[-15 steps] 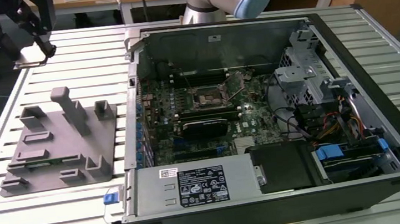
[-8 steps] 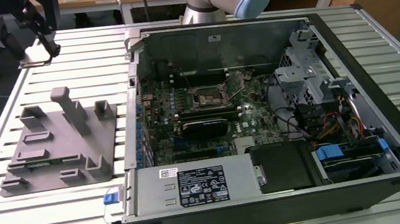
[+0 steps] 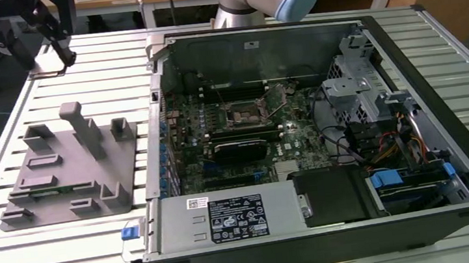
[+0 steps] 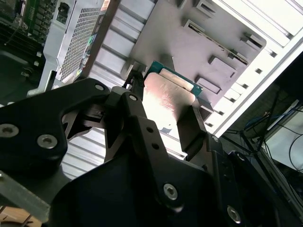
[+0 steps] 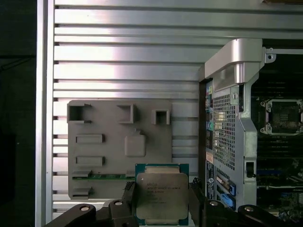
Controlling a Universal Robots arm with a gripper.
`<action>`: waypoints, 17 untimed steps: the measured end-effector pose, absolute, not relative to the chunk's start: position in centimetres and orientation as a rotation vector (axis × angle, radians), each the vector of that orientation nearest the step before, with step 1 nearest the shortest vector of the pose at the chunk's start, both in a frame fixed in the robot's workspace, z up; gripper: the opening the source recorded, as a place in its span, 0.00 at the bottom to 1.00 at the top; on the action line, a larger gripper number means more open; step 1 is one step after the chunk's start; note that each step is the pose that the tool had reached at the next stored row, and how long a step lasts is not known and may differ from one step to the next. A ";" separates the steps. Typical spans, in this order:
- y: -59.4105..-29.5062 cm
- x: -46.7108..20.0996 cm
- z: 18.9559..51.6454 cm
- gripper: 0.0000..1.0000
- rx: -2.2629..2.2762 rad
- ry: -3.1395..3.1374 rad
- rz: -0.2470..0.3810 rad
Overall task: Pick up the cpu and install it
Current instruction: 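Pick up the cpu and move it towards the insertion slot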
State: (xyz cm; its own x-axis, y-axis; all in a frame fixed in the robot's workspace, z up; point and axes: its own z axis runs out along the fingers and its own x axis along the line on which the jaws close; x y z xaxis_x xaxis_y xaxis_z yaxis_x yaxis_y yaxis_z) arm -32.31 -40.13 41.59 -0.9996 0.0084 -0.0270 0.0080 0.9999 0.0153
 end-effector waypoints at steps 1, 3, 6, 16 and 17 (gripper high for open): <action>-40.1 -32.2 41.6 0.53 0.013 3.114 0.024; -40.1 -32.1 41.6 0.53 0.013 3.114 0.024; -40.1 -31.8 41.6 0.53 0.013 3.114 0.024; -40.1 -31.2 41.6 0.53 0.013 3.114 0.024; -40.1 -31.1 41.6 0.53 0.013 3.114 0.024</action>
State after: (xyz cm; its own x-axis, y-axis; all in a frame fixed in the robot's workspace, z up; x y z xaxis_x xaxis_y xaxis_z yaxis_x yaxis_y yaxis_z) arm -31.09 -40.13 41.59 -0.9996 0.0084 -0.0270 0.0080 0.9999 0.0152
